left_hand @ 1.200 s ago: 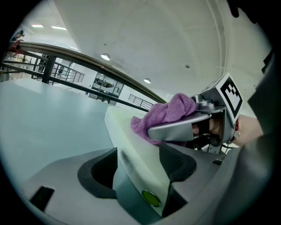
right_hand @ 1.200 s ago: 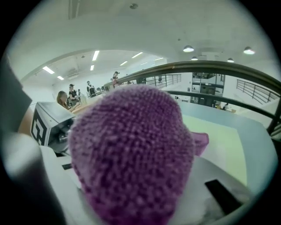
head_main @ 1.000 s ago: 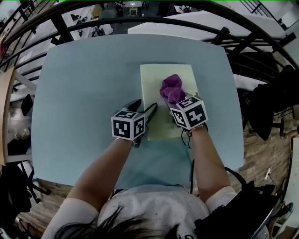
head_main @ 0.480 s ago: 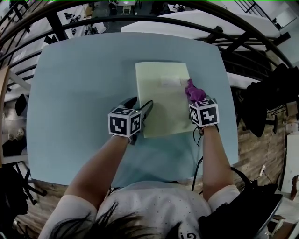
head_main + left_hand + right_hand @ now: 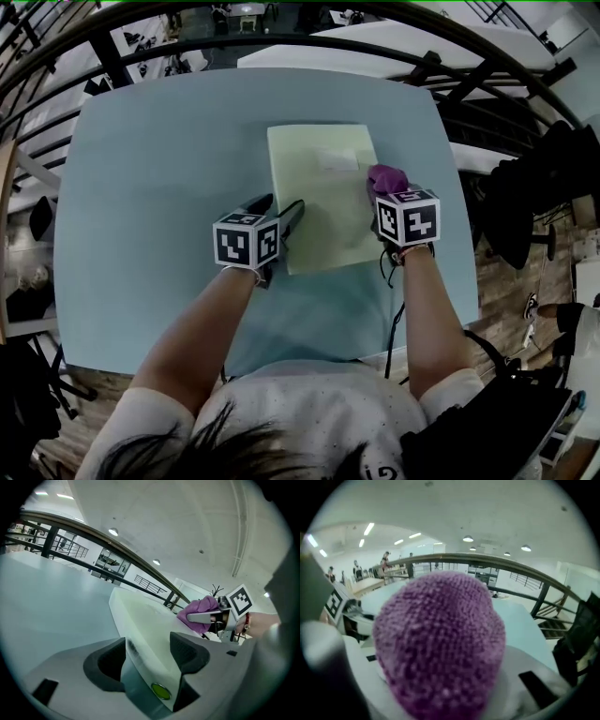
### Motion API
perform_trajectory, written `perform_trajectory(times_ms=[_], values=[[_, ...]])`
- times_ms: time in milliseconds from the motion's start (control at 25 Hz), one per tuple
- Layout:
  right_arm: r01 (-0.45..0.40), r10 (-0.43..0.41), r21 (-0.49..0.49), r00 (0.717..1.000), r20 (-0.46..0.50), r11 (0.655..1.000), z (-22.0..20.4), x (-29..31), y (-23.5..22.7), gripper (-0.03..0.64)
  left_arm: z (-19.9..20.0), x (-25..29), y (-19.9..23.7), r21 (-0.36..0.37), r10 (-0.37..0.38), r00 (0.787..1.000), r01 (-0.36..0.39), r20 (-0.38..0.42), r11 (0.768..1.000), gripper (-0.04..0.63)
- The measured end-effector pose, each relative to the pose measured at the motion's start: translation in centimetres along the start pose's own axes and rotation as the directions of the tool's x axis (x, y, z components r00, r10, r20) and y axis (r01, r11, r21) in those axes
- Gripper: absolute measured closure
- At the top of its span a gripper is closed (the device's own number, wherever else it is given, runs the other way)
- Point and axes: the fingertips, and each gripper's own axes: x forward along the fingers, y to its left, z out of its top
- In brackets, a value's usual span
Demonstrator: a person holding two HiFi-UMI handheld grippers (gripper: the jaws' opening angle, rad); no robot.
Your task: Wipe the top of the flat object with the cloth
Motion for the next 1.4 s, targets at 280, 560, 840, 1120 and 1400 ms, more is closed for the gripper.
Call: perform_trajectory(times_ms=[280,560,840,1120,1400], values=[[-0.345,0.342,0.021,0.936,0.088,0.938,1.8,-1.2,12.2,0.586,0.0,0.1,0.0,-0.013,-0.013,1.0,0.013,-0.02,1.0,0.304],[-0.355,0.354,-0.01,0.935,-0.023,0.935,-1.7,0.2,15.3,0.587,-0.2,0.0,-0.1,0.016,-0.008,1.0,0.008,-0.018,1.0,0.318],[-0.187,0.186,-0.051,0.982,-0.027,0.981,-2.9,0.0,11.9,0.586,-0.2,-0.1,0.0,0.017,-0.011,1.0,0.012,-0.018,1.0,0.318],[-0.015,0.014,-0.018,0.999,-0.043,1.0,-4.7,-1.2,4.9,0.586,0.0,-0.2,-0.5,0.022,-0.017,1.0,0.017,-0.011,1.0,0.321],[0.017,-0.015,0.04,0.998,-0.056,0.999,-5.9,-2.3,1.2,0.586,0.1,-0.3,-0.4,0.021,-0.028,1.0,0.028,-0.013,0.999,0.321]])
